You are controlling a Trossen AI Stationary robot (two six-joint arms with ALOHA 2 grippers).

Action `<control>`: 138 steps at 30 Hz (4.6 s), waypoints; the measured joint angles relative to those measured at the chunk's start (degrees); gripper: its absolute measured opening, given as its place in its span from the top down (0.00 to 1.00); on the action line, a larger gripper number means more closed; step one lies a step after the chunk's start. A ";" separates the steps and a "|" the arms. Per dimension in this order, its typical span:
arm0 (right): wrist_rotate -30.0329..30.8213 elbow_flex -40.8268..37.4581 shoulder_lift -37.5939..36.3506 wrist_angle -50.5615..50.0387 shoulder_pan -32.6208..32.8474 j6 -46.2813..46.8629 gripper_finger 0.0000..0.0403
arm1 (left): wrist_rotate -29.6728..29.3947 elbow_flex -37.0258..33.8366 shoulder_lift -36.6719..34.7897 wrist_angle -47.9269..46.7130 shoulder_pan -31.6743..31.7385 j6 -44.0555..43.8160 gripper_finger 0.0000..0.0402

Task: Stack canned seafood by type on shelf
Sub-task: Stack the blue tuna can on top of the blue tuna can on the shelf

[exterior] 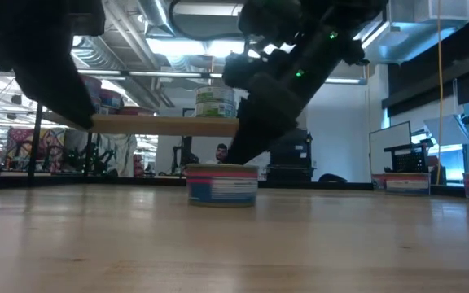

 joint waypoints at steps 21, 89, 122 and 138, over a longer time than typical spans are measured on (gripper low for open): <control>1.30 -4.53 -12.95 -3.64 3.67 -8.04 0.13 | -0.53 -3.75 6.00 32.87 10.56 29.74 0.31; 10.07 -16.35 -4.98 27.61 8.06 -40.40 0.13 | 5.44 -16.84 15.69 57.87 15.42 34.34 0.99; 19.46 -7.92 7.17 28.47 7.14 -68.63 0.18 | 2.94 -20.97 15.76 65.31 14.35 30.98 0.99; 20.54 -7.66 7.09 27.69 7.08 -57.73 0.48 | 0.98 -21.12 13.64 64.86 13.99 31.44 0.99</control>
